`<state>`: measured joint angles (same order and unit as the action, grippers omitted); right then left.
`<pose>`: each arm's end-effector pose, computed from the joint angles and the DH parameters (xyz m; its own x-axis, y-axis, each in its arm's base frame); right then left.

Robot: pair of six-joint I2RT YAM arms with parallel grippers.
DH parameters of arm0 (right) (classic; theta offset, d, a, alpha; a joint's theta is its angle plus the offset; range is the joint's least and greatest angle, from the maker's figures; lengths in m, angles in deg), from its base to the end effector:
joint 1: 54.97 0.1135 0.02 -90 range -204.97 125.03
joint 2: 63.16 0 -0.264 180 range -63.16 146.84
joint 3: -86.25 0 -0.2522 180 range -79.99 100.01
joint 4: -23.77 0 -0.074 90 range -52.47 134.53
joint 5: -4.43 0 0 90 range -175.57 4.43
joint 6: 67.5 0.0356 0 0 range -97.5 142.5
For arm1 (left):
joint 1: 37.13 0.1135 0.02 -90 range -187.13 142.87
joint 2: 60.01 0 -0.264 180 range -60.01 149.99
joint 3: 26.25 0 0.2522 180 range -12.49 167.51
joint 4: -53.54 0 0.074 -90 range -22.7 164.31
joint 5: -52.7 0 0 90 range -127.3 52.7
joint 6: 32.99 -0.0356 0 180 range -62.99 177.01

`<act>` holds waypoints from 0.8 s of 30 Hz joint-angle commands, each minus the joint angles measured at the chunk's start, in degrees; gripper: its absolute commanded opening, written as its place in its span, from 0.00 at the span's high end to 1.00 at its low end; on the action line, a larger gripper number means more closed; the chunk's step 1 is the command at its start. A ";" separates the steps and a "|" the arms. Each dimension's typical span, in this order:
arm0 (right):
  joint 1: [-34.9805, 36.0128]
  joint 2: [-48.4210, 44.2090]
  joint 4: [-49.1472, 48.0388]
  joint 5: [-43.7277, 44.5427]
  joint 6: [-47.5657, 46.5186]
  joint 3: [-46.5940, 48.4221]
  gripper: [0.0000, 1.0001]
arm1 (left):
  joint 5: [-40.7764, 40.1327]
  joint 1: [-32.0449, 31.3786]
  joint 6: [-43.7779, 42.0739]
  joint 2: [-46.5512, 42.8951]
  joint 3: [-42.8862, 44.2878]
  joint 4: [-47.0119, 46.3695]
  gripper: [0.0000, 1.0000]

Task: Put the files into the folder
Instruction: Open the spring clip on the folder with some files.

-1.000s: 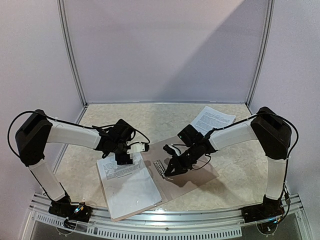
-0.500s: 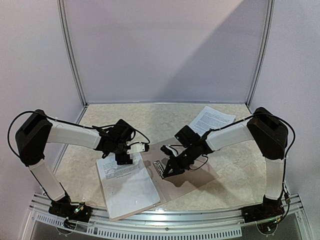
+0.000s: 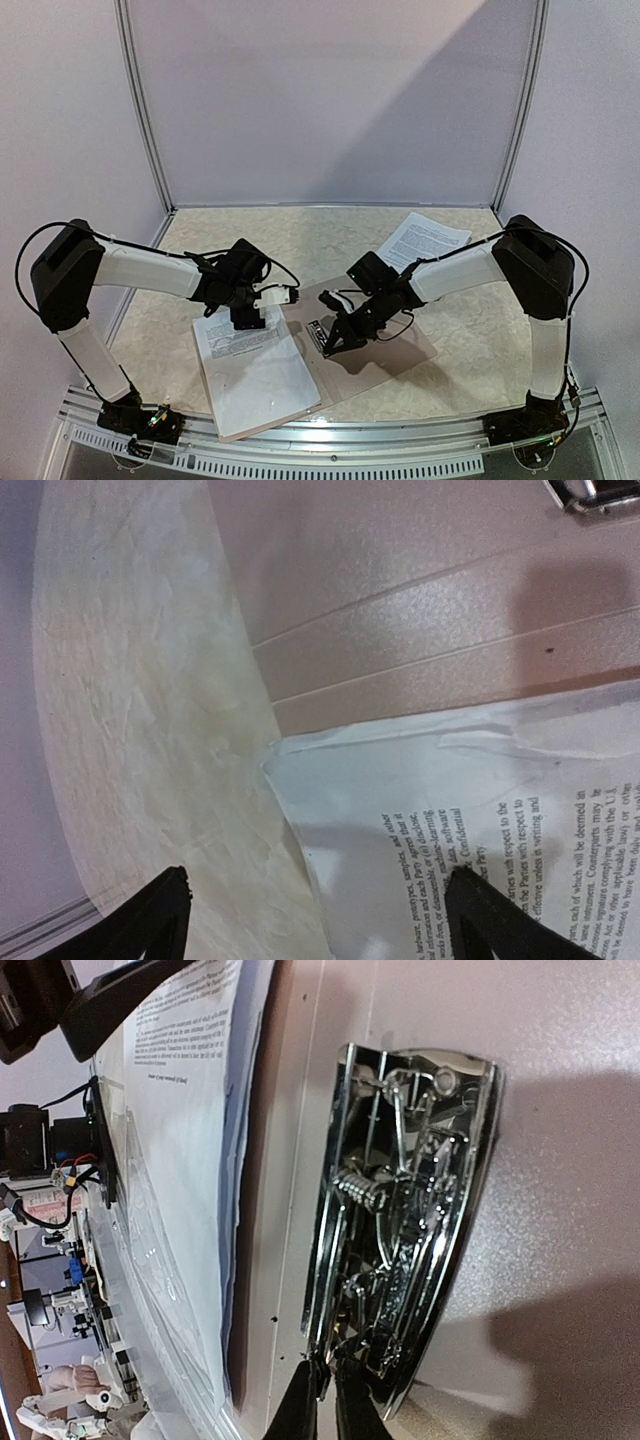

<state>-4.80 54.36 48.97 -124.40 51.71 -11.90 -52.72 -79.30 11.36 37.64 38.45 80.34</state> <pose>0.2368 0.3187 0.1117 -0.8757 -0.4564 -0.1576 -0.4198 0.5583 0.7156 0.2445 -0.2087 0.1444 -0.0558 0.9806 -0.1879 0.8408 0.1476 0.5208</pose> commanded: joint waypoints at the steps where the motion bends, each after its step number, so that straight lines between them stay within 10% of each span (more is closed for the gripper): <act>1: 1.26 3.15 4.80 6.31 -2.10 -0.14 0.94 | 1.01 -0.81 -0.19 0.29 -1.16 0.27 0.10; 24: 2.09 4.60 16.42 28.06 -2.24 2.33 0.97 | -1.97 -0.81 -3.54 0.85 -5.80 -3.07 0.10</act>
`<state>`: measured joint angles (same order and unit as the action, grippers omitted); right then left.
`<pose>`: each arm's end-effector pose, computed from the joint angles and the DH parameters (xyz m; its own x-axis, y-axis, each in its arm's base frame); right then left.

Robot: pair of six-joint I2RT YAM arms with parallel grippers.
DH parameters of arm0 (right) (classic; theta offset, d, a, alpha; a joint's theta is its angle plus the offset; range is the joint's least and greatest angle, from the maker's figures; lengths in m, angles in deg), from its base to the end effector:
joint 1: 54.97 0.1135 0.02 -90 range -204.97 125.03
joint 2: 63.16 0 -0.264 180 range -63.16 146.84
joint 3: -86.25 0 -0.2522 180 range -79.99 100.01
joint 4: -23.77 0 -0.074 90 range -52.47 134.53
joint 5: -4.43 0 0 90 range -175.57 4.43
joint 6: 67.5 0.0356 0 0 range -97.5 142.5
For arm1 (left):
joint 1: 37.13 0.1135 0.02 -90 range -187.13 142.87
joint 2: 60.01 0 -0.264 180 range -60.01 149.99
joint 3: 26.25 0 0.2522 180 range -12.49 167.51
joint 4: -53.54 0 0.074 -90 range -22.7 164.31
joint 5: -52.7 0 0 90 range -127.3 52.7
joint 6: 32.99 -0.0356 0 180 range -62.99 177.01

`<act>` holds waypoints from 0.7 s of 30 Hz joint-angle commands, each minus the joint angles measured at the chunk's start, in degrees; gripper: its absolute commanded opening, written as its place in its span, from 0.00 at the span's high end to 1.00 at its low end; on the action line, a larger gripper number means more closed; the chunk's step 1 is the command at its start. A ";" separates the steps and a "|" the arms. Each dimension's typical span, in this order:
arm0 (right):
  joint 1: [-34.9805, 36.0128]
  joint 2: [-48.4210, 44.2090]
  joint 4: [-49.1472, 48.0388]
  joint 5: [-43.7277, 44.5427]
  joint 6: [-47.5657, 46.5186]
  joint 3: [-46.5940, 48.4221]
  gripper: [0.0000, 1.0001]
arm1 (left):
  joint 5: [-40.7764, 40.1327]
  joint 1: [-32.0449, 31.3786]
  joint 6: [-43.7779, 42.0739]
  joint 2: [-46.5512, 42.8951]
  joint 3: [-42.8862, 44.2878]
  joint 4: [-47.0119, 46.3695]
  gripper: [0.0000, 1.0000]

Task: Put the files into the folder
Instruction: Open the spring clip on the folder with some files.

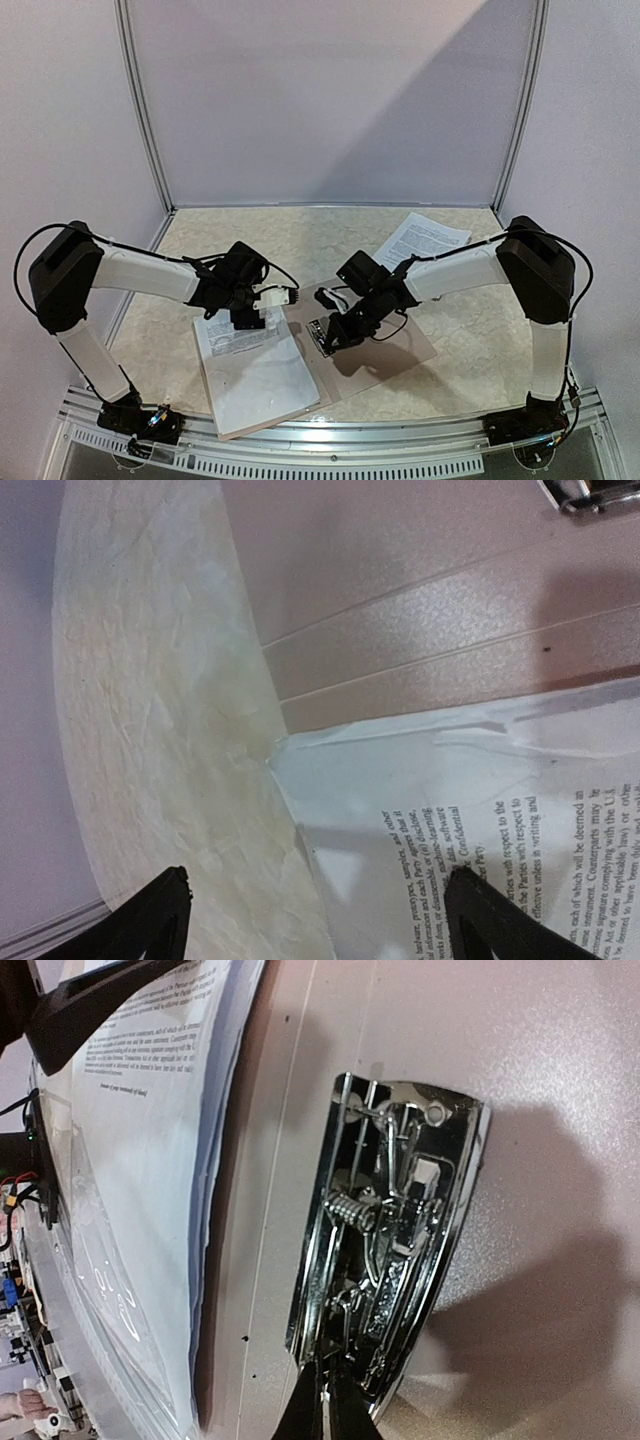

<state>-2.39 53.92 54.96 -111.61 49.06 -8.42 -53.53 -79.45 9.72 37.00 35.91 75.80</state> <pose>0.2324 0.3294 0.1215 -0.8574 -0.4594 -0.2321 -0.5049 0.6627 0.5531 0.2418 -0.2067 0.1406 -0.0286 0.9802 -0.1959 0.8186 0.1354 0.5582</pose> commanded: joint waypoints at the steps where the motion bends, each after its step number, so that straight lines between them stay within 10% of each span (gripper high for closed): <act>1: -0.32 4.71 10.51 15.50 0.79 -0.64 0.97 | -1.35 -0.65 -2.13 1.49 -3.59 1.30 0.10; 21: 1.56 2.84 10.78 11.86 -1.08 -2.70 0.91 | -1.46 -0.65 -2.88 1.15 -4.35 1.26 0.11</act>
<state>-1.10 53.55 57.21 -106.65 48.93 -6.76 -54.73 -79.52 7.71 36.63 34.23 72.26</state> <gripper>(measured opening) 0.102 0.896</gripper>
